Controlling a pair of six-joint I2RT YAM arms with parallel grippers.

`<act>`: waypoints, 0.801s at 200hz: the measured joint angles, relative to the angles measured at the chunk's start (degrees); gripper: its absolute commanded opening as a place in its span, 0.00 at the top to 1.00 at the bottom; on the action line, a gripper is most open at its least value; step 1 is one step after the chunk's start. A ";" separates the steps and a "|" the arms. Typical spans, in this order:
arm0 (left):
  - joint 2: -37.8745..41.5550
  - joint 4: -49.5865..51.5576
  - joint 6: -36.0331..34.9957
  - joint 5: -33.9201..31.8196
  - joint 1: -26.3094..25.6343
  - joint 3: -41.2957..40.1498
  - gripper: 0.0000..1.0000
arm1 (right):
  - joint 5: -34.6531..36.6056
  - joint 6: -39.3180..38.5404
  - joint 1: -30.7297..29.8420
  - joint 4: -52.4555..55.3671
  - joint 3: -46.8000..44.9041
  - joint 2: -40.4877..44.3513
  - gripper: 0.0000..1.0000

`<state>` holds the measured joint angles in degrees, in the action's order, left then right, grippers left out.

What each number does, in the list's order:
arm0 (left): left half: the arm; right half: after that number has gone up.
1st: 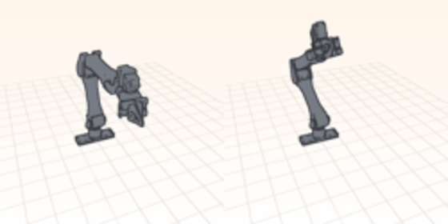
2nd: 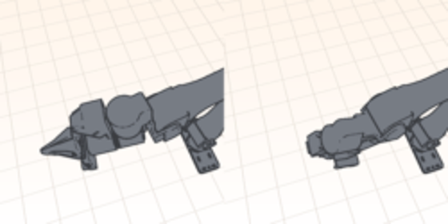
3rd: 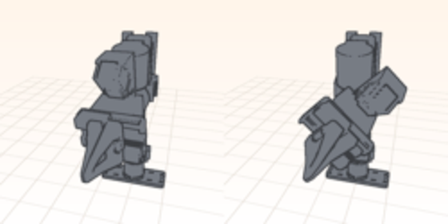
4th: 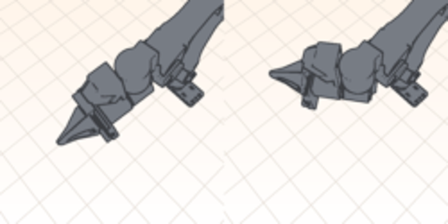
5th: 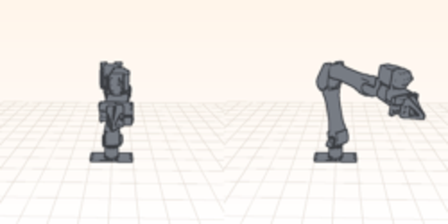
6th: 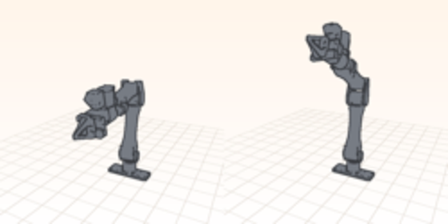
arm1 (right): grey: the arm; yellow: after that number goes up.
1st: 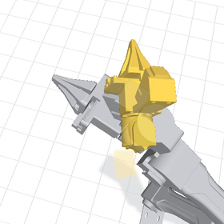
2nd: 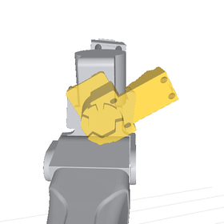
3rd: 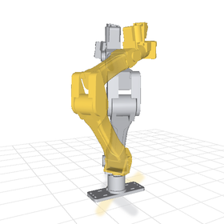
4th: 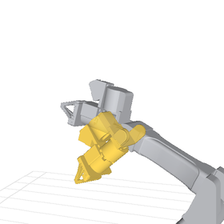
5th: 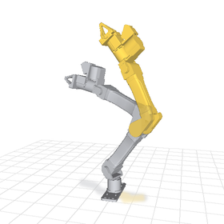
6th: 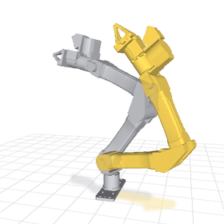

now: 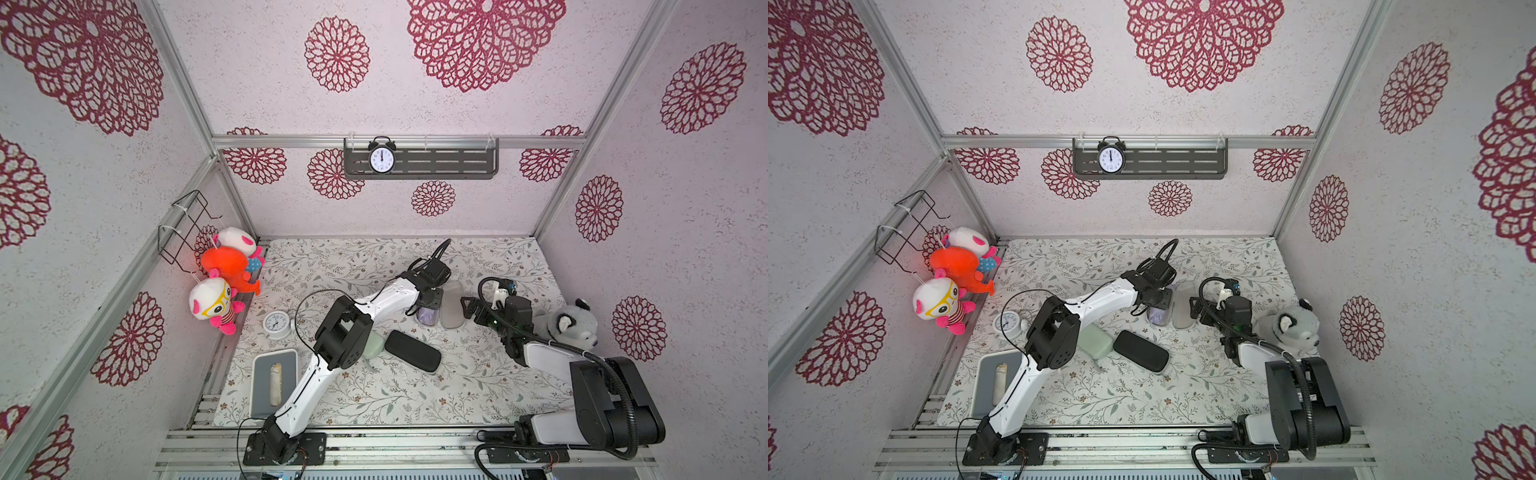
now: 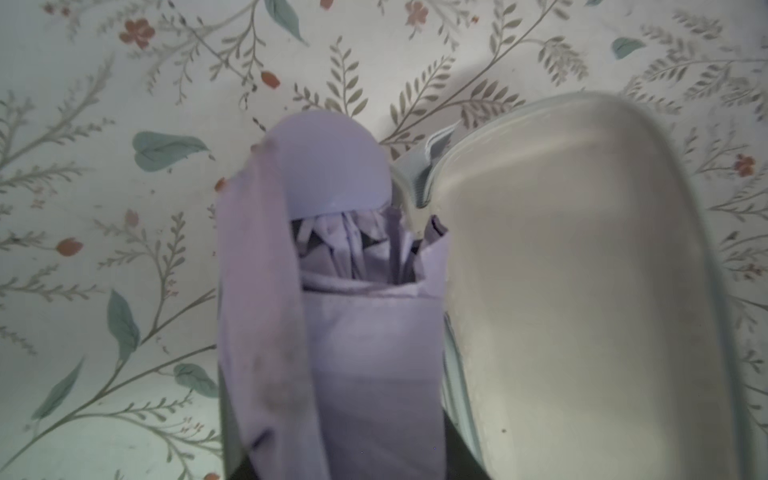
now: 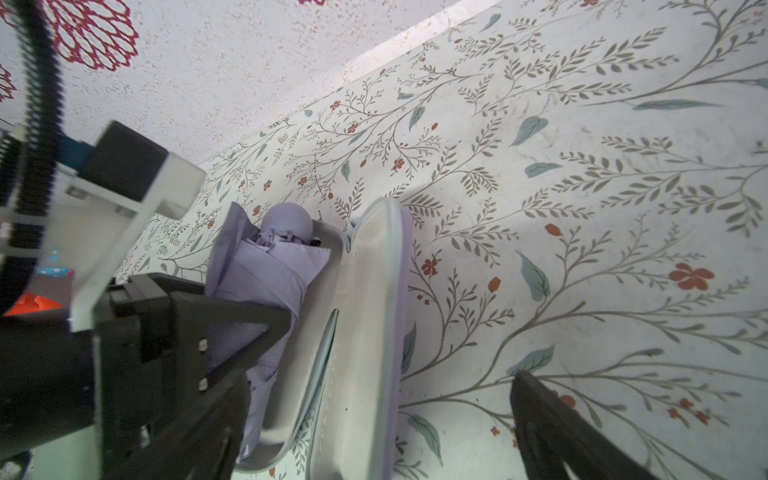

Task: Put umbrellas into zippered umbrella sleeves
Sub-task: Place the umbrella in the umbrella sleeve, then close the umbrella sleeve at the center of the board.

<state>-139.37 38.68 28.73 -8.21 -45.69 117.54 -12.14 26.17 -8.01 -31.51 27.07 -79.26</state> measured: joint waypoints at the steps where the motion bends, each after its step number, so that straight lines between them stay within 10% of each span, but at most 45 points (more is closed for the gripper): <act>1: -0.04 0.04 0.02 0.00 0.00 0.02 0.62 | 0.00 0.00 0.00 -0.02 0.00 0.00 0.01; 100: 1.99 -2.10 1.29 -0.26 0.04 -3.87 0.22 | 2.47 2.32 0.04 0.76 0.04 -3.26 0.07; 160: 15.82 -10.75 1.49 0.31 2.19 -16.96 0.36 | 5.75 1.55 0.90 3.19 5.25 -8.74 0.30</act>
<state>-123.55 27.92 30.22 -7.90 -43.51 100.57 -6.39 27.73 -7.11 -28.32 32.32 -88.01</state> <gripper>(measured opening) 0.708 0.733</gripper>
